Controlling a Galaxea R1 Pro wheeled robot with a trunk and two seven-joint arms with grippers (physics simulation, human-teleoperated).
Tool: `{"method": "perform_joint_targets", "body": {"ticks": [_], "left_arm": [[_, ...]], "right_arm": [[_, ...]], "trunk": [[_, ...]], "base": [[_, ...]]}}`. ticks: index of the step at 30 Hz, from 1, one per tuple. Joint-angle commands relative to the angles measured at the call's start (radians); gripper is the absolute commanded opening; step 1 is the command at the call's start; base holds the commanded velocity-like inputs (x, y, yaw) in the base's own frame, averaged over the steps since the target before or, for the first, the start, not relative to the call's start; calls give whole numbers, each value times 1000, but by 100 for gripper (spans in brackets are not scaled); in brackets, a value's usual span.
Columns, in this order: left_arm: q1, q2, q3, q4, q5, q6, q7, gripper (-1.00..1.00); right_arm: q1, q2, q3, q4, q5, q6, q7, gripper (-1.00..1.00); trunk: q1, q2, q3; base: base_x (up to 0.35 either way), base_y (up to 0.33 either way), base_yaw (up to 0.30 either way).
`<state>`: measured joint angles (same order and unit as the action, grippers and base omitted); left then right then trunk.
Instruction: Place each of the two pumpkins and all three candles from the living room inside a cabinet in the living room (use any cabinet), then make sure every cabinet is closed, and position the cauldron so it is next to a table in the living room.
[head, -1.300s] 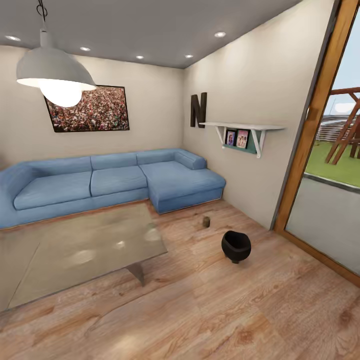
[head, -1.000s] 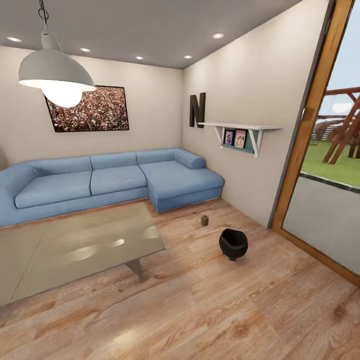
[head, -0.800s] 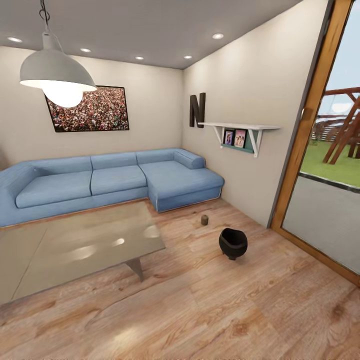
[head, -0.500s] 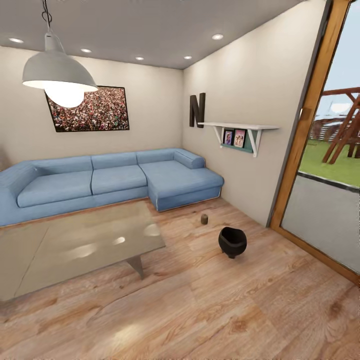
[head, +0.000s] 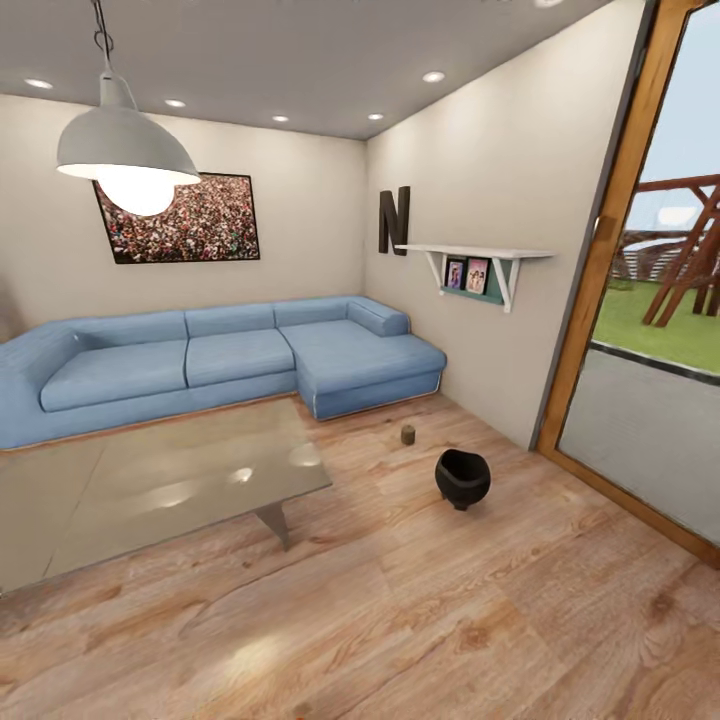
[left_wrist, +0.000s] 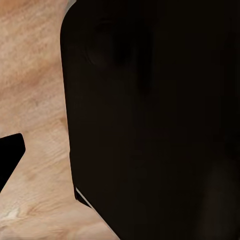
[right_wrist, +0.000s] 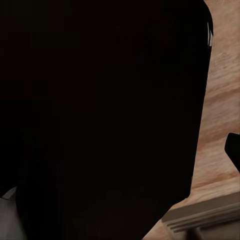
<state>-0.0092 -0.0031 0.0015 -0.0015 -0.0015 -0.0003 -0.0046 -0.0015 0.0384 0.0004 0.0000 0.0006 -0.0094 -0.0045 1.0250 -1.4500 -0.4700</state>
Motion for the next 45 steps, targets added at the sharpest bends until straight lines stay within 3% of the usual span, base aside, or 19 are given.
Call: {"method": "perform_joint_targets", "body": {"ticks": [1, 23, 37, 45], "left_arm": [[0, 0, 0, 0, 0, 0, 0, 100], [0, 0, 0, 0, -1, -1, 0, 100], [0, 0, 0, 0, -1, -1, 0, 100], [0, 0, -2, 0, -1, -1, 0, 100]], "right_arm": [[0, 0, 0, 0, 1, 0, 0, 100], [0, 0, 0, 0, -3, -1, 0, 100], [0, 1, 1, 0, 1, 0, 0, 100], [0, 1, 1, 0, 1, 0, -1, 100]], "trunk": [[0, 0, 0], [0, 0, 0], [0, 0, 0], [0, 0, 0]], "base": [[-31, 0, 25], [-92, 0, 244], [-80, 0, 46], [-13, 0, 254]]}}
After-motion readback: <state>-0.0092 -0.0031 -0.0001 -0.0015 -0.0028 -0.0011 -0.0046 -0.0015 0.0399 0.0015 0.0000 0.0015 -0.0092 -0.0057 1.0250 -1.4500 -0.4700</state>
